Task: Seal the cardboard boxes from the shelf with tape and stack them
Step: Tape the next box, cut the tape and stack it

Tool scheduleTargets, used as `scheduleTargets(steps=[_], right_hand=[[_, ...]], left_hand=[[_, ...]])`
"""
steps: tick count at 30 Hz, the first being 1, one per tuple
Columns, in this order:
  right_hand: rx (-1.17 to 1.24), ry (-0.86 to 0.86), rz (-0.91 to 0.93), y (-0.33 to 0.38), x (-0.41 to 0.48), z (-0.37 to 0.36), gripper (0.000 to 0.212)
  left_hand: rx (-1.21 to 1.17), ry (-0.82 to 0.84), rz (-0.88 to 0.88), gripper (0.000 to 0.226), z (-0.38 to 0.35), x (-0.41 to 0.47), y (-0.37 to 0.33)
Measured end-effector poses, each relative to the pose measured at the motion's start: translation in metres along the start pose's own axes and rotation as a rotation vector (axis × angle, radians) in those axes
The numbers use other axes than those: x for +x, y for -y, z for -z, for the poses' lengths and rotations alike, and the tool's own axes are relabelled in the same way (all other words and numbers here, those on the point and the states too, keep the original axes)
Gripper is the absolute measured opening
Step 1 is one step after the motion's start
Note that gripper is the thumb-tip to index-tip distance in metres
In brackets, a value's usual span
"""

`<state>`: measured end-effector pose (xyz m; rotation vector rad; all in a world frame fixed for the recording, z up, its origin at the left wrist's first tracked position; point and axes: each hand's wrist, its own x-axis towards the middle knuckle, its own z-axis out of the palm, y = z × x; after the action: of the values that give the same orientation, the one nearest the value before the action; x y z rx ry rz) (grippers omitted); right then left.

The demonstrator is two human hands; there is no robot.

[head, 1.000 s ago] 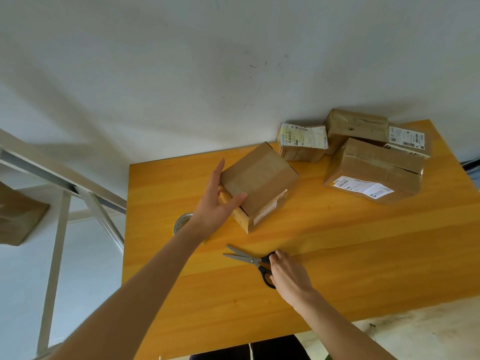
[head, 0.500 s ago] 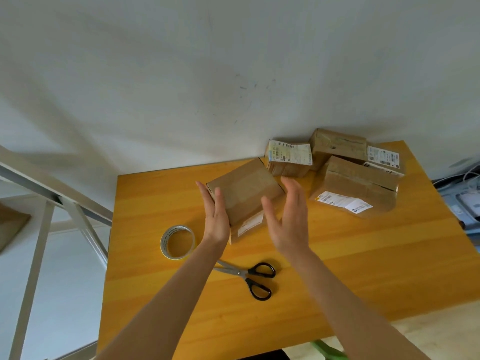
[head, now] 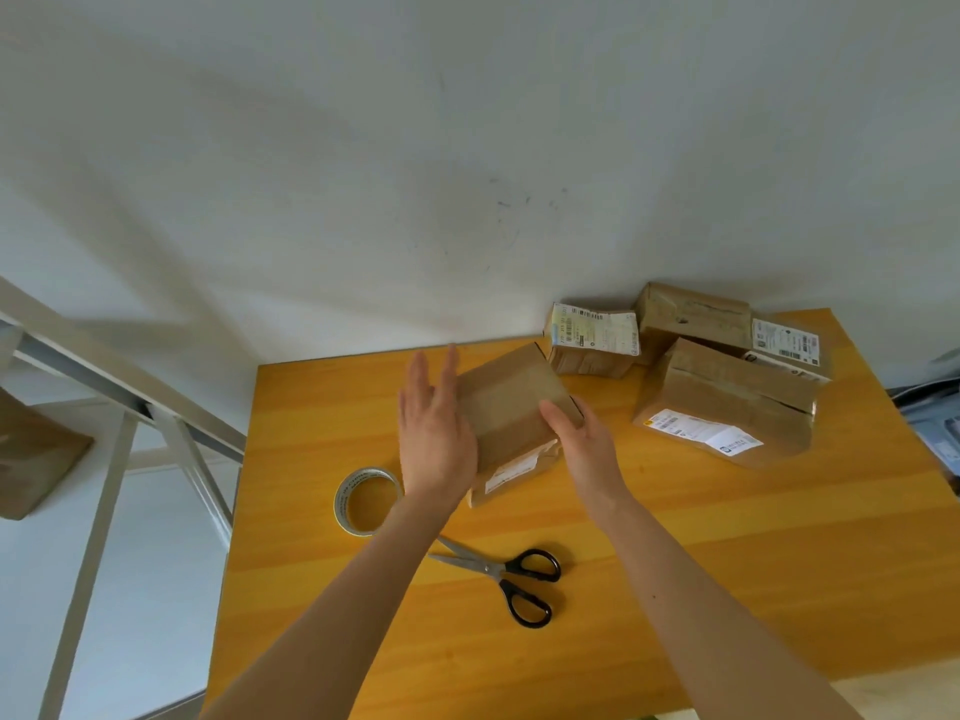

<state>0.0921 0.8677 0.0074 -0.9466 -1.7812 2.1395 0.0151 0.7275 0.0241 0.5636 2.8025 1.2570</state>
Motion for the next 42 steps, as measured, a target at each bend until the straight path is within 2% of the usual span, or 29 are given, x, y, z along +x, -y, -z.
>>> scheduleTargets(steps=[1, 3, 6, 8, 11, 14, 19, 22, 25, 27, 29, 31, 35, 38, 40, 42], right_hand=[[-0.001, -0.011, 0.002, 0.0, 0.0, 0.0, 0.017], [0.007, -0.019, 0.0, 0.001, 0.001, -0.002, 0.026], [0.027, 0.007, -0.041, 0.002, 0.003, -0.002, 0.036], [0.01, 0.042, -0.027, 0.007, 0.004, -0.004, 0.041], [-0.01, 0.081, 0.016, 0.014, 0.005, -0.012, 0.048], [-0.049, 0.142, 0.04, 0.016, 0.006, -0.019, 0.051], [-0.193, 0.217, -0.013, 0.004, 0.005, -0.021, 0.044], [-0.263, 0.182, -0.024, -0.005, 0.006, -0.023, 0.048], [-0.302, 0.039, 0.026, -0.011, 0.009, -0.024, 0.042], [-0.189, -0.031, -0.007, -0.013, 0.009, -0.025, 0.057], [-0.098, -0.037, -0.036, -0.017, 0.007, -0.024, 0.065], [-0.151, -0.008, -0.038, -0.023, 0.003, -0.021, 0.065], [-0.282, -0.013, -0.078, -0.031, -0.002, -0.006, 0.062], [-0.356, -0.059, -0.109, -0.034, -0.001, 0.008, 0.076], [-0.429, -0.058, -0.126, -0.038, -0.001, 0.013, 0.087], [-0.496, -0.048, -0.126, -0.042, 0.0, 0.016, 0.09]], left_hand=[[0.163, 0.068, -0.18, 0.052, 0.001, 0.004, -0.005], [0.382, 0.283, -0.35, 0.059, -0.001, 0.009, -0.017], [0.638, 0.441, -0.367, 0.087, -0.011, 0.017, -0.022], [0.665, 0.434, -0.303, 0.099, -0.013, 0.024, -0.022], [0.646, 0.328, -0.229, 0.1, -0.008, 0.029, -0.019], [0.545, 0.253, -0.218, 0.1, 0.004, 0.024, -0.011], [0.284, 0.186, -0.121, 0.103, 0.033, 0.019, 0.005], [0.133, 0.185, -0.032, 0.101, 0.048, 0.023, 0.017], [-0.105, 0.211, 0.134, 0.101, 0.056, 0.027, 0.033], [-0.295, 0.222, 0.277, 0.104, 0.059, 0.028, 0.04], [-0.501, 0.206, 0.451, 0.109, 0.059, 0.029, 0.046], [-0.619, 0.202, 0.596, 0.104, 0.052, 0.031, 0.052], [-0.626, 0.267, 0.688, 0.067, 0.016, 0.035, 0.059], [-0.591, 0.35, 0.661, 0.048, -0.011, 0.035, 0.06], [-0.545, 0.393, 0.613, 0.049, -0.021, 0.034, 0.061], [-0.499, 0.411, 0.576, 0.061, -0.026, 0.033, 0.064]])
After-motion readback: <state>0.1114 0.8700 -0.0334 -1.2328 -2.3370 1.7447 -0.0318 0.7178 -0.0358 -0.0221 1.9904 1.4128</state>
